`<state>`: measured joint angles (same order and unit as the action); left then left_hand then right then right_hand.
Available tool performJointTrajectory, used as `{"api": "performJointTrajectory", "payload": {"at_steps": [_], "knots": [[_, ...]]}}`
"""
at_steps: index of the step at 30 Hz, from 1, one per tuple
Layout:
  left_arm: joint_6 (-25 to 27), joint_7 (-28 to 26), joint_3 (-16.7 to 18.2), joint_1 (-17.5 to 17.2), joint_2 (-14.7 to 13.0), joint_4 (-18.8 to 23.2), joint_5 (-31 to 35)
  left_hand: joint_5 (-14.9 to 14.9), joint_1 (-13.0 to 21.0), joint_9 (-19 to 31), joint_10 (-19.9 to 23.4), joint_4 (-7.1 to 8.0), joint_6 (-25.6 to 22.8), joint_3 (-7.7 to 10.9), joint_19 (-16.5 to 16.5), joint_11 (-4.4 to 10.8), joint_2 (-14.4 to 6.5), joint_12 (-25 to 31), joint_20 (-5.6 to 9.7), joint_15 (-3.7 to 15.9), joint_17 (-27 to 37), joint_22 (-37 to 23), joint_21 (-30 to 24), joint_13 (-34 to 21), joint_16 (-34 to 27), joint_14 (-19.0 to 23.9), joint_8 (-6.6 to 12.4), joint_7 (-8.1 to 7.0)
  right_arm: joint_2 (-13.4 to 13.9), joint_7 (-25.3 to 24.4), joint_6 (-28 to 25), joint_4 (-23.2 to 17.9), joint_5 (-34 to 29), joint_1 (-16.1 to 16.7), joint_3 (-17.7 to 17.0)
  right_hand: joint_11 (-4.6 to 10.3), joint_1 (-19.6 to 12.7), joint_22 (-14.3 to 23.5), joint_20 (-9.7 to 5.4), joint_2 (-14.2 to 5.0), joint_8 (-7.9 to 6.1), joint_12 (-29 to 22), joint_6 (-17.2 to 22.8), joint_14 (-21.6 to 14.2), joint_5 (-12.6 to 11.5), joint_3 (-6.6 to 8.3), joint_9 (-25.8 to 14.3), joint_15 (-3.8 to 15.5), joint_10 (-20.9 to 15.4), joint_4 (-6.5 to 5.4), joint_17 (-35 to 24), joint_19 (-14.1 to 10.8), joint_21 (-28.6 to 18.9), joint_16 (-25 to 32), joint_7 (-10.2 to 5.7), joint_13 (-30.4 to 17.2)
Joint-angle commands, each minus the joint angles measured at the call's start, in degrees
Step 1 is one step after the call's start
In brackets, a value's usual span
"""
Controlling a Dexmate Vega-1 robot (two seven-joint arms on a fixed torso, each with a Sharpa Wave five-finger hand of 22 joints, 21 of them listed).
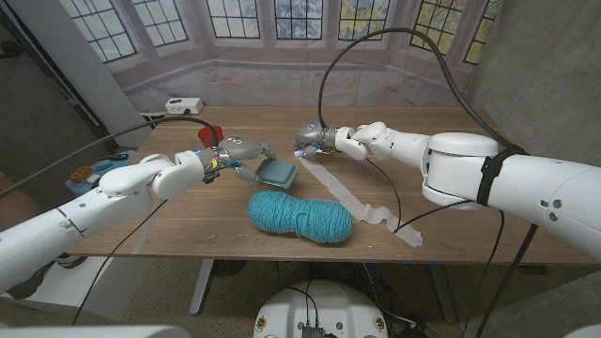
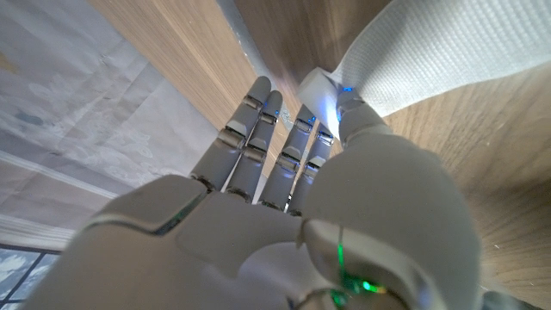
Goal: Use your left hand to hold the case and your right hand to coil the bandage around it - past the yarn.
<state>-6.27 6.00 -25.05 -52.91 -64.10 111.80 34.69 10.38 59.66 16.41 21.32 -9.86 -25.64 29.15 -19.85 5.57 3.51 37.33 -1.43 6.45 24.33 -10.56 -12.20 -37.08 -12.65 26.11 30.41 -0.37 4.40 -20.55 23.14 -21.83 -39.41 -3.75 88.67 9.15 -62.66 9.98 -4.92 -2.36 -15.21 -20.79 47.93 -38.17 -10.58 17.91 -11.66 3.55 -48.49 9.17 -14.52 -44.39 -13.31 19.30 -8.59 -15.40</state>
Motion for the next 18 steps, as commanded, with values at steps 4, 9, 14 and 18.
{"api": "performJointTrajectory", "payload": {"at_steps": [4,9,14,18], "knots": [[-0.6,0.3,-0.4,0.8,0.5,-0.3,0.4,0.3,-0.8,0.1,4.6,1.09,-5.2,1.53,0.1,4.51,-1.8,0.5,-0.19,-0.08,0.1,-0.2,-0.1,-1.1,0.0,0.6,15.88,-3.08,2.6,-3.3,1.8,-3.0,-1.7,0.5,-1.6,0.24,-1.4,0.3,-4.93,-0.06,-0.97,-1.3,2.4,-2.0,-0.2,-0.24,-0.1,10.02,-1.9,0.21,-0.5,-1.0,-0.1,0.6,-0.15,-0.8],[-1.2,0.1,-0.4,1.1,0.5,-0.6,0.5,0.2,-0.8,0.0,4.6,1.11,-5.1,1.5,0.1,4.55,-1.8,0.5,-0.12,-0.05,0.2,-0.2,-0.1,-1.1,0.0,0.5,16.03,-3.09,4.4,-2.7,1.2,-6.4,-2.2,0.8,-2.9,0.24,-1.7,0.3,-5.02,-0.01,-0.98,-1.5,2.6,-2.4,-0.2,-0.3,-0.1,10.07,-2.1,0.29,-0.6,-1.1,-0.1,0.6,-0.13,-1.0],[-1.9,-0.1,-0.4,1.5,0.6,-1.1,0.5,0.3,-0.8,0.0,4.7,1.08,-5.1,1.55,0.1,4.51,-1.8,0.5,-0.11,-0.04,0.2,-0.2,-0.1,-1.2,0.1,0.6,16.18,-3.08,6.3,-1.6,-0.3,-10.5,-2.9,1.4,-4.6,0.19,-1.8,0.3,-5.06,0.03,-0.93,-1.6,2.6,-2.6,-0.2,-0.4,-0.1,10.05,-1.9,0.28,-0.5,-1.2,-0.1,0.5,0.06,-1.2],[-2.2,-0.5,-0.3,1.4,0.6,-1.2,0.4,0.3,-0.8,-0.1,4.7,1.01,-5.1,1.6,0.1,4.46,-1.8,0.5,-0.15,0.03,0.2,-0.2,-0.1,-1.1,0.1,0.6,16.34,-3.1,7.6,-1.0,-1.6,-13.5,-3.6,1.9,-6.0,0.39,-1.9,0.3,-5.09,-0.03,-0.94,-1.7,2.8,-2.8,-0.2,-0.47,-0.2,10.05,-2.1,0.23,-0.5,-1.2,-0.1,0.5,-0.03,-1.4]]}}
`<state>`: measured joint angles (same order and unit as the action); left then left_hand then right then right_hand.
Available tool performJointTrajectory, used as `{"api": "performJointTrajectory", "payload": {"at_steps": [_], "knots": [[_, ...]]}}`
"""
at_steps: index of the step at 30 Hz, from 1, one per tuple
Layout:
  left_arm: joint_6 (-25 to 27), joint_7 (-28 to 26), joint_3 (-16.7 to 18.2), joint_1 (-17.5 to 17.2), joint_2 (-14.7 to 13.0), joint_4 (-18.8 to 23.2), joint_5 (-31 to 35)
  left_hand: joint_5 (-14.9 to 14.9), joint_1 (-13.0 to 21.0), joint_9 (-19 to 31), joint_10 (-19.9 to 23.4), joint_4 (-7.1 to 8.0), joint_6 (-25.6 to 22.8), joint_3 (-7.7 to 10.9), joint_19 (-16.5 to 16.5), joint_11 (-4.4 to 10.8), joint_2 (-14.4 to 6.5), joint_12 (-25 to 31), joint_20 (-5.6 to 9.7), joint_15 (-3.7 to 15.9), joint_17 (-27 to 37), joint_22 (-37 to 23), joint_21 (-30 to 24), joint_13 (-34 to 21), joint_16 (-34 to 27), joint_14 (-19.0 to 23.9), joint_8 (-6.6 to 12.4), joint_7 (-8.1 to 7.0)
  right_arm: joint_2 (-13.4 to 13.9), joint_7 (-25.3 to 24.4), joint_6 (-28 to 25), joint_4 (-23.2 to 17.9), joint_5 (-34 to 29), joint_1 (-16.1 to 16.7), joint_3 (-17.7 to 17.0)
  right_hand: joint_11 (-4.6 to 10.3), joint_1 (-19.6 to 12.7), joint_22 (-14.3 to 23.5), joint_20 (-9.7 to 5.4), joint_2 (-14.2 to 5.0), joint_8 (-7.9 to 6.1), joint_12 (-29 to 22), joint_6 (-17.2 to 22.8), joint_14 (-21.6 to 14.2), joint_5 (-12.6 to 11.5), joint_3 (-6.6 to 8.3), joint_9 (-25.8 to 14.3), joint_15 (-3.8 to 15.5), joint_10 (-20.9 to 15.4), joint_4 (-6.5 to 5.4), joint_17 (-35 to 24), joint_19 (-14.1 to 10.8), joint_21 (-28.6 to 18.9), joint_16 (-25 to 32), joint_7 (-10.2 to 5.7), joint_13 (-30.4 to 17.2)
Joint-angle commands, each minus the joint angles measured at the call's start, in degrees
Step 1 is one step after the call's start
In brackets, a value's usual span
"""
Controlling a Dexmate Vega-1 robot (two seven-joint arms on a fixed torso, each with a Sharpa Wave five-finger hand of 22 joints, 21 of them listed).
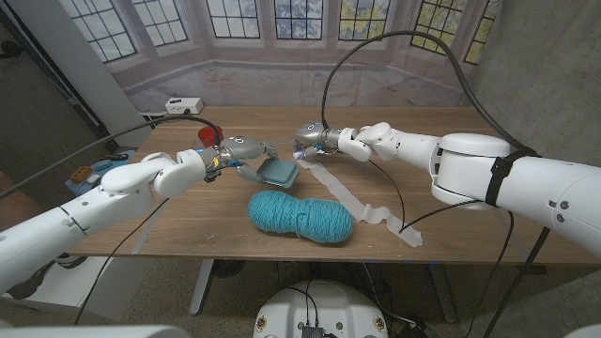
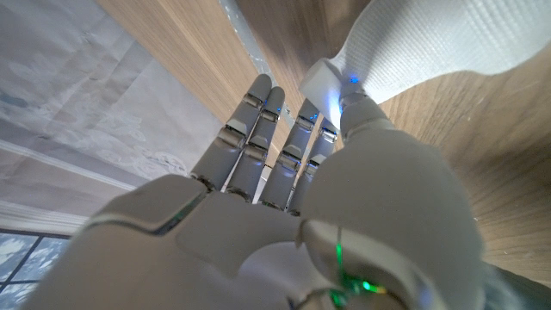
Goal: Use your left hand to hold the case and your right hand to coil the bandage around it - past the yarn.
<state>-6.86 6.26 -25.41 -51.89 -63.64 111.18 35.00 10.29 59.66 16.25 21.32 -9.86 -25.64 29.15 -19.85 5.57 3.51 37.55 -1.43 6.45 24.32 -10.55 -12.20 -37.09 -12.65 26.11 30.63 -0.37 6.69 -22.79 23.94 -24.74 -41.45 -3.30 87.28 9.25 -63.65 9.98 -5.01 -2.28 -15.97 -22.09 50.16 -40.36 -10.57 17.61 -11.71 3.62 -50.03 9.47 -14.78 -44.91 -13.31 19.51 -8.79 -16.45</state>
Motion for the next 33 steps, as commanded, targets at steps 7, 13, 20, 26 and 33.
{"api": "performJointTrajectory", "payload": {"at_steps": [7,13,20,26,33], "knots": [[-1.8,-1.7,0.6,-0.4,-0.3,-0.7,-0.2,0.3,-0.8,0.0,4.7,1.06,-4.9,1.45,0.1,4.36,-1.9,0.2,-0.16,-0.07,0.4,-0.2,-0.1,-1.2,0.1,0.6,16.28,-3.0,8.1,2.7,-5.2,-16.7,-2.8,3.2,-7.3,0.22,-1.3,0.3,-5.08,-0.16,-0.24,-0.7,1.0,-1.2,-0.2,-0.21,-0.1,9.97,-0.9,-0.08,-0.3,-0.9,-0.1,0.1,0.12,-0.7],[-1.8,-2.4,1.2,-1.3,-0.8,-0.3,-0.5,0.4,-0.8,-0.1,4.7,1.01,-4.7,1.45,0.1,4.42,-1.9,0.2,-0.18,0.0,0.5,-0.2,-0.1,-1.2,0.1,0.6,16.48,-3.2,10.0,3.5,-7.5,-21.2,-3.8,4.9,-9.5,0.14,-1.6,0.3,-5.12,-0.21,-0.58,-1.1,2.1,-1.8,-0.2,-0.35,-0.2,10.03,-1.4,-0.1,-0.3,-1.1,-0.1,0.0,0.2,-1.0],[-2.2,-3.0,1.7,-1.8,-1.2,-0.2,-0.7,0.4,-0.9,-0.2,4.8,1.03,-4.8,1.45,0.1,4.44,-1.8,0.2,-0.12,-0.07,0.5,-0.2,-0.1,-1.2,0.2,0.6,16.68,-3.16,13.0,5.6,-10.5,-28.1,-5.1,7.3,-12.5,0.27,-1.8,0.3,-5.17,-0.18,-0.55,-1.2,2.3,-2.2,-0.1,-0.5,-0.3,10.0,-1.6,-0.12,-0.4,-1.3,-0.2,-0.1,0.26,-1.2],[-2.6,-3.7,2.3,-1.9,-1.4,-0.1,-0.7,0.4,-0.9,-0.3,4.8,1.03,-4.8,1.49,0.1,4.44,-1.9,0.1,-0.14,-0.07,0.5,-0.2,-0.1,-1.3,0.2,0.7,16.89,-3.17,15.6,7.8,-13.1,-34.4,-6.3,9.2,-15.3,-0.33,-1.8,0.3,-5.14,-0.13,-0.49,-1.3,2.3,-2.5,-0.1,-0.68,-0.3,9.99,-1.8,-0.21,-0.4,-1.5,-0.2,-0.1,0.31,-1.2],[-3.1,-4.4,2.7,-2.2,-1.5,-0.2,-0.8,0.4,-0.9,-0.4,4.8,0.99,-4.7,1.5,0.1,4.46,-1.9,0.1,-0.12,-0.03,0.6,-0.2,-0.1,-1.3,0.3,0.7,17.09,-3.24,17.7,10.5,-15.2,-40.5,-7.0,11.4,-18.6,-0.01,-1.9,0.3,-5.13,-0.05,-0.48,-1.2,2.4,-2.8,-0.1,-0.8,-0.3,9.97,-1.9,-0.23,-0.4,-1.7,-0.2,-0.3,0.33,-1.2]]}}
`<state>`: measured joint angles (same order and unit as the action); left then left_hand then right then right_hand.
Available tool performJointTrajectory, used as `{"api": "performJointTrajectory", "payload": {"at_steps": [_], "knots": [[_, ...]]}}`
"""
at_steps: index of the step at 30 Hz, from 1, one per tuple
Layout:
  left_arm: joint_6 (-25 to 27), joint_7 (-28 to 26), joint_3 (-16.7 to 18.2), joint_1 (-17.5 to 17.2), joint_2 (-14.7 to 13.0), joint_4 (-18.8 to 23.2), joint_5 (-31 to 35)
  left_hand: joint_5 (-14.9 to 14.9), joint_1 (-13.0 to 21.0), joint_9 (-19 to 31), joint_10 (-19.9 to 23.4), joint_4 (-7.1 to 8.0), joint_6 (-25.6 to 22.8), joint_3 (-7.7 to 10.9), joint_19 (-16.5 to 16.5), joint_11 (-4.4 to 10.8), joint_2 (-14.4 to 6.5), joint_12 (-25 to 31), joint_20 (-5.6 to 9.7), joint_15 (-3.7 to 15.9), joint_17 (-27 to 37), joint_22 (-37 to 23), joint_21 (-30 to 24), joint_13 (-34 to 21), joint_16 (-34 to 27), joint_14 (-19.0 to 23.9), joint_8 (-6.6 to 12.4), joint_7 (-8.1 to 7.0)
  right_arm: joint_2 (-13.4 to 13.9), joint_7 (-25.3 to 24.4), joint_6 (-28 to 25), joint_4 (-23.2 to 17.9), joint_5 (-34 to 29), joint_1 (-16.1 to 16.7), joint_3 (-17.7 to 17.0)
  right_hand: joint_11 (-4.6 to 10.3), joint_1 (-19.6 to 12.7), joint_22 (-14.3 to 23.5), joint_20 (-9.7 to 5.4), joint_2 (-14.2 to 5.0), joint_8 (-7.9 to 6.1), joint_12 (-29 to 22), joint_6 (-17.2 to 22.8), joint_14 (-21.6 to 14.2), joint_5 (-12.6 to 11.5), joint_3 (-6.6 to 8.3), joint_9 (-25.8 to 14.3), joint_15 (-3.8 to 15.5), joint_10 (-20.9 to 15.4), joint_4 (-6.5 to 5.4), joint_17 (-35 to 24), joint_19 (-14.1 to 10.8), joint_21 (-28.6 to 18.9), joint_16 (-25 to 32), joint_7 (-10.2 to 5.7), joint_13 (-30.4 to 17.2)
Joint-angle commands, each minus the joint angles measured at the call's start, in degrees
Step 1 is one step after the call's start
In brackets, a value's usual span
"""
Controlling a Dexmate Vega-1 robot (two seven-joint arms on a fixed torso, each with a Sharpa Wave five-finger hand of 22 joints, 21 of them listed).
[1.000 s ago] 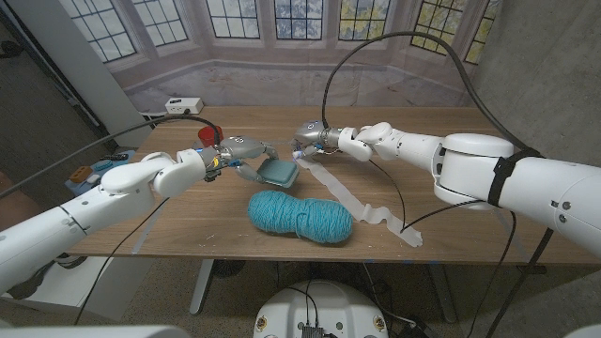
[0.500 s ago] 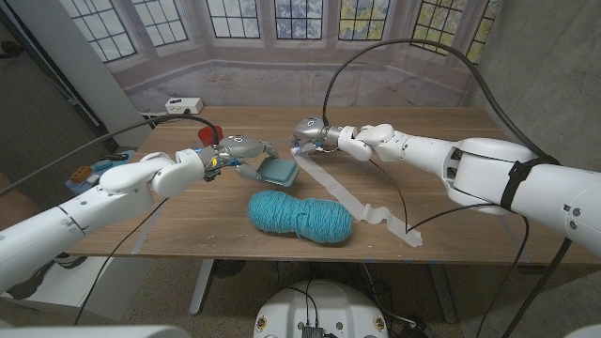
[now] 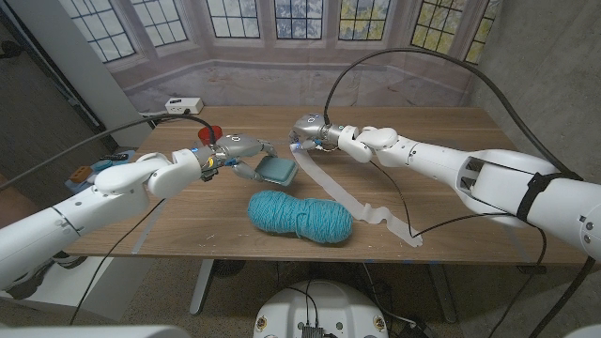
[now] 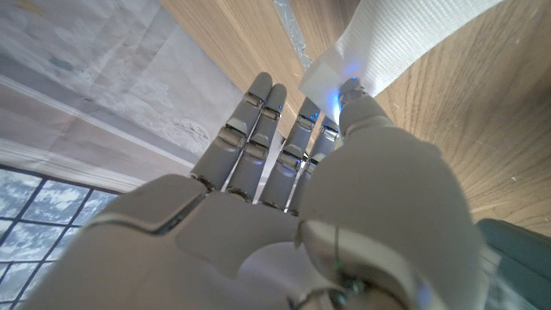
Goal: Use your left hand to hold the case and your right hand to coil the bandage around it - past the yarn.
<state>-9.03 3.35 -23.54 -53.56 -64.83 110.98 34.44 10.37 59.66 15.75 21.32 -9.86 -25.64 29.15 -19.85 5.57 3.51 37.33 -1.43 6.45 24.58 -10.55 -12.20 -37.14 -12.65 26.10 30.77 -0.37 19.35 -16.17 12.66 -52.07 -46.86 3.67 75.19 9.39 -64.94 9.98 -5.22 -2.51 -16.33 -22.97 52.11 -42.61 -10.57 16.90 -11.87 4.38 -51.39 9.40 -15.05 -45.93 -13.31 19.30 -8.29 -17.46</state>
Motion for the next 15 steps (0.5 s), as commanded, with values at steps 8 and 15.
{"api": "performJointTrajectory", "payload": {"at_steps": [8,15], "knots": [[-1.8,-2.0,1.0,-0.3,-0.2,-0.6,-0.4,0.3,-0.9,0.0,4.8,0.96,-4.7,1.53,0.1,4.59,-1.9,0.3,-0.08,0.01,0.3,-0.2,-0.1,-1.3,0.3,0.7,17.19,-3.13,6.7,6.2,-5.9,-18.6,-4.1,6.2,-8.8,-0.2,-0.5,0.3,-4.9,0.13,-0.25,-0.4,0.9,-0.9,-0.1,-0.26,-0.2,9.17,-1.0,-0.31,-0.1,-0.8,-0.2,-0.1,-0.17,-0.1],[-2.3,-2.3,1.0,-0.2,-0.1,-0.8,-0.1,0.3,-0.9,-0.2,4.8,0.94,-4.6,1.6,0.2,4.51,-1.8,0.2,-0.09,-0.03,0.3,-0.2,-0.1,-1.3,0.4,0.7,17.33,-3.17,7.3,9.1,-9.1,-23.4,-6.0,8.0,-10.8,-0.24,-0.8,0.3,-4.86,0.05,-0.41,-0.5,1.5,-1.5,-0.1,-0.33,-0.2,9.29,-1.5,-0.22,-0.3,-1.0,-0.2,0.0,-0.14,0.0]]}}
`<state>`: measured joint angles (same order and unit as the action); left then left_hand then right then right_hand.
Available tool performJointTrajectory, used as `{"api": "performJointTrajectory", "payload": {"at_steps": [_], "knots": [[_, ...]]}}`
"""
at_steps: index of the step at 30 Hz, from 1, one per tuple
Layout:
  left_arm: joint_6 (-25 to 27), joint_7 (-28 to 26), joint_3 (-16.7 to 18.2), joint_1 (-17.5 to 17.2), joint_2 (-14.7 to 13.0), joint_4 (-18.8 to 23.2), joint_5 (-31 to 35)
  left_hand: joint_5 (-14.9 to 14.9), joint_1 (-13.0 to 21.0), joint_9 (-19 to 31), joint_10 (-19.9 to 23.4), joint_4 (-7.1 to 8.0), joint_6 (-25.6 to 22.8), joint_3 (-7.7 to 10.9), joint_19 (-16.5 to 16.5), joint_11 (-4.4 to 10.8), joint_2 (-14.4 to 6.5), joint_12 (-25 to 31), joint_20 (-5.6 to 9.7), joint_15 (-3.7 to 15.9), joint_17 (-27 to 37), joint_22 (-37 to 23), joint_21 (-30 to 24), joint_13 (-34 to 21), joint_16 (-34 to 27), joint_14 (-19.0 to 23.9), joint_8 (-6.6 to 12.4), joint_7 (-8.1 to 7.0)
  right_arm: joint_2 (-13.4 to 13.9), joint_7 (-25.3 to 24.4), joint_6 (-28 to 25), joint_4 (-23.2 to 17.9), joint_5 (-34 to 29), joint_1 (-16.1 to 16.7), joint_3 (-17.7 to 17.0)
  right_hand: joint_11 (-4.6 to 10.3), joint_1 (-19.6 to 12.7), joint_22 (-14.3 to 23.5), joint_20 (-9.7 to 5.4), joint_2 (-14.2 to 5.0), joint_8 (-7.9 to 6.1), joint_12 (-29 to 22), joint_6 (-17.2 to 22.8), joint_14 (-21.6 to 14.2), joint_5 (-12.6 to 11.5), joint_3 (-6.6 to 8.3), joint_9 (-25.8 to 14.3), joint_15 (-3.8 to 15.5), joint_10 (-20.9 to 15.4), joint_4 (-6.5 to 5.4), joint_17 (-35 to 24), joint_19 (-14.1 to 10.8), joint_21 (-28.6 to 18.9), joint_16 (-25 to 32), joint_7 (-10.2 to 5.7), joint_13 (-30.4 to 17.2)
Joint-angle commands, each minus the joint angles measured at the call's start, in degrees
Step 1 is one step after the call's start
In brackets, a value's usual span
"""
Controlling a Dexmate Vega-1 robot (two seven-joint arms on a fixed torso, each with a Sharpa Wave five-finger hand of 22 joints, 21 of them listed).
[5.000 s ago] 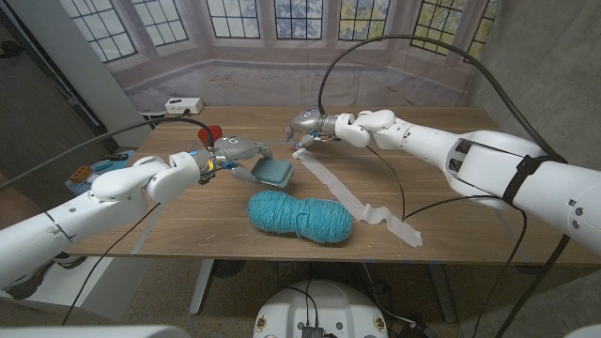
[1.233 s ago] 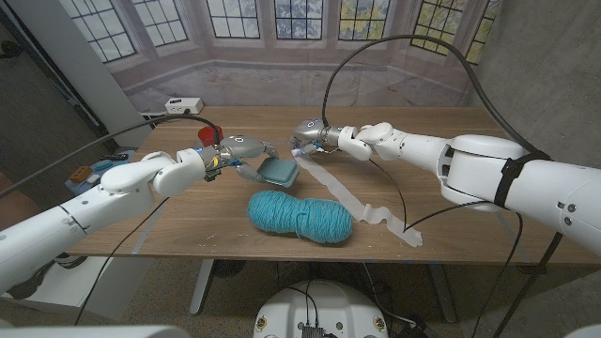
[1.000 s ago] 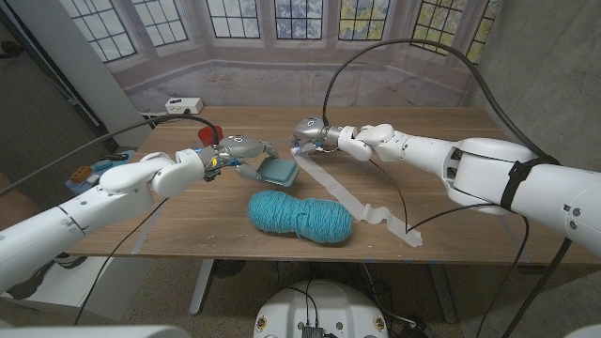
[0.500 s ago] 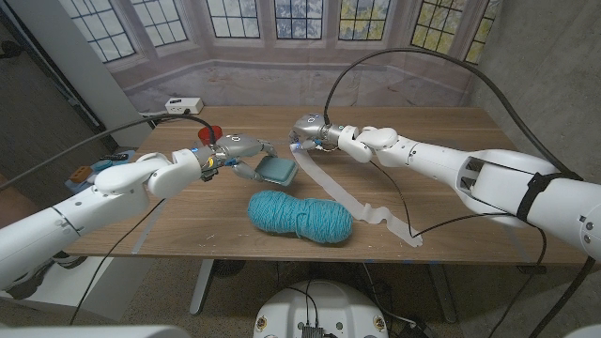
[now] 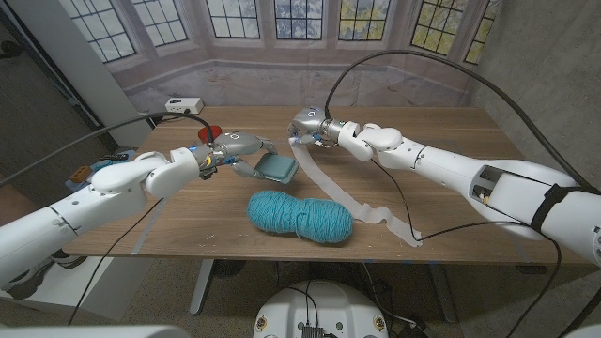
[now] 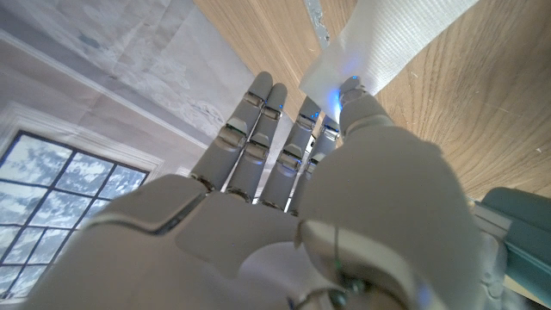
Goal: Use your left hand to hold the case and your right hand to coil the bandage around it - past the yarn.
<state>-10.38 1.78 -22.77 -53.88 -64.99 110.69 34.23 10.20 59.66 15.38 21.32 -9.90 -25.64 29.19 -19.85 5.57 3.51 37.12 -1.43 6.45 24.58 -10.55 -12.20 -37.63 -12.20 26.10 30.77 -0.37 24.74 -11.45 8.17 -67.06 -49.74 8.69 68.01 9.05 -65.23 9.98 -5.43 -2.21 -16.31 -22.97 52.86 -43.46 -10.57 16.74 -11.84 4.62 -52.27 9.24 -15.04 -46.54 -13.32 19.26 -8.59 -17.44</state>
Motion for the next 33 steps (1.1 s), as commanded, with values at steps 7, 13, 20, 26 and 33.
{"api": "performJointTrajectory", "payload": {"at_steps": [7,13,20,26,33], "knots": [[-0.9,-1.3,0.4,0.2,0.5,-0.9,0.1,0.5,-0.8,0.1,4.8,0.96,-4.5,1.55,0.2,4.39,-1.9,0.5,-0.08,0.04,0.3,-0.2,-0.1,-0.9,0.0,0.7,17.47,-3.2,1.6,7.1,-8.1,-12.3,-4.5,4.5,-5.4,0.06,-0.6,0.3,-4.65,-0.14,-0.27,-0.4,0.6,-1.0,0.0,-0.35,-0.3,9.02,-0.4,-0.05,-0.3,-0.5,-0.2,-0.1,0.26,-0.1],[-0.4,-1.9,0.3,0.4,1.1,-1.0,0.4,0.5,-0.9,0.0,4.9,1.01,-4.5,1.54,0.2,4.48,-1.9,0.4,-0.08,-0.05,0.4,-0.2,0.0,-0.8,0.0,0.7,17.62,-3.32,1.2,9.4,-10.7,-14.9,-5.8,5.4,-6.1,-0.23,-0.6,0.4,-4.66,-0.09,-0.16,-0.2,0.5,-1.2,0.0,-0.49,-0.3,8.95,-0.3,-0.11,-0.4,-0.6,-0.2,-0.2,0.39,0.0],[0.9,-3.1,0.6,0.3,2.1,-1.2,0.3,0.5,-1.0,-0.1,4.9,1.01,-4.5,1.59,0.3,4.54,-1.9,0.4,-0.01,0.04,0.4,-0.2,0.0,-0.9,0.0,0.7,17.83,-3.1,0.8,11.2,-12.8,-17.1,-6.7,6.1,-6.9,-0.33,-0.5,0.4,-4.67,-0.01,0.01,0.0,0.2,-1.2,0.0,-0.67,-0.3,8.92,-0.2,-0.2,-0.4,-0.6,-0.2,-0.4,0.41,0.1],[2.3,-4.5,0.8,0.0,2.9,-1.3,0.3,0.5,-0.9,-0.1,4.9,1.0,-4.4,1.56,0.3,4.34,-2.0,0.4,-0.03,-0.02,0.4,-0.2,0.0,-0.9,0.0,0.7,18.0,-3.26,0.5,12.8,-15.0,-18.9,-7.5,6.8,-7.6,-0.38,-0.6,0.4,-4.61,-0.07,0.05,0.0,0.2,-1.3,-0.1,-0.71,-0.3,9.0,-0.2,-0.21,-0.4,-0.6,-0.2,-0.5,0.52,0.1],[3.5,-5.9,0.6,0.1,4.0,-1.8,-0.3,0.5,-0.8,-0.2,4.8,0.91,-4.3,1.55,0.4,4.39,-2.0,0.3,-0.01,-0.04,0.5,-0.2,0.0,-0.9,0.0,0.7,18.16,-3.24,0.5,13.4,-16.8,-20.5,-8.3,7.5,-8.2,-0.49,-0.7,0.4,-4.5,-0.2,-0.02,-0.2,0.6,-1.6,-0.1,-0.8,-0.4,9.01,-0.7,-0.22,-0.7,-0.7,-0.2,-0.4,0.55,0.0]]}}
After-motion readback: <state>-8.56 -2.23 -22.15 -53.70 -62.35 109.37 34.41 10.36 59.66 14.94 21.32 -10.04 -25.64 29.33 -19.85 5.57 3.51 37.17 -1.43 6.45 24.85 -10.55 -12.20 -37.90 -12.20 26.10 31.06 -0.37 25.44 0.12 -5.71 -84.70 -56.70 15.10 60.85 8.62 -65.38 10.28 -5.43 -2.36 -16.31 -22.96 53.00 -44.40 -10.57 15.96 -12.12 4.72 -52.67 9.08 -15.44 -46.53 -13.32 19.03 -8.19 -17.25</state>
